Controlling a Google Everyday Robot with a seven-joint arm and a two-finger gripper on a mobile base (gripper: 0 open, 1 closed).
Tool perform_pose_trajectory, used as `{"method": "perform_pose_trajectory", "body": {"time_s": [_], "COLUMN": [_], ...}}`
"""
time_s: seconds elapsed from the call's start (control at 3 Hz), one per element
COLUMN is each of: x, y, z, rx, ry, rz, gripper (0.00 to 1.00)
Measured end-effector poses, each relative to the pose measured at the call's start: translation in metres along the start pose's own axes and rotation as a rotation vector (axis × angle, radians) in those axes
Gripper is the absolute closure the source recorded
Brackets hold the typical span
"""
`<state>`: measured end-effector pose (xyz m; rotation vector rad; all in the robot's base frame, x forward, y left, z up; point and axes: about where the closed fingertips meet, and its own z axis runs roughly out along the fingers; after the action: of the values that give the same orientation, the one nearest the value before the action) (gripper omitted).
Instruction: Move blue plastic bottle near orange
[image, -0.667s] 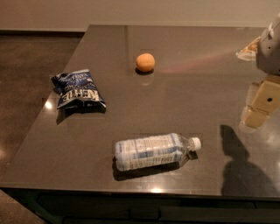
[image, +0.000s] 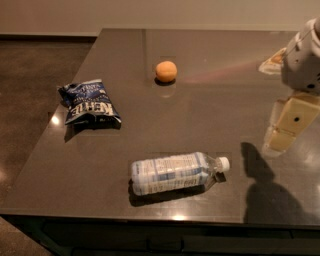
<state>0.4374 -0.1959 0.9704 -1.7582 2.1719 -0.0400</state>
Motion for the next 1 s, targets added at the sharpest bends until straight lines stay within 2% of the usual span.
{"method": "perform_pose_trajectory", "body": {"time_s": [0.33, 1.0], "x": [-0.027, -0.058], "y": [0.02, 0.054], "z": [0.025, 0.075], "rx": [-0.07, -0.171], "ry": [-0.067, -0.087], "rz": [-0.074, -0.171], "gripper": [0.0, 0.0]}}
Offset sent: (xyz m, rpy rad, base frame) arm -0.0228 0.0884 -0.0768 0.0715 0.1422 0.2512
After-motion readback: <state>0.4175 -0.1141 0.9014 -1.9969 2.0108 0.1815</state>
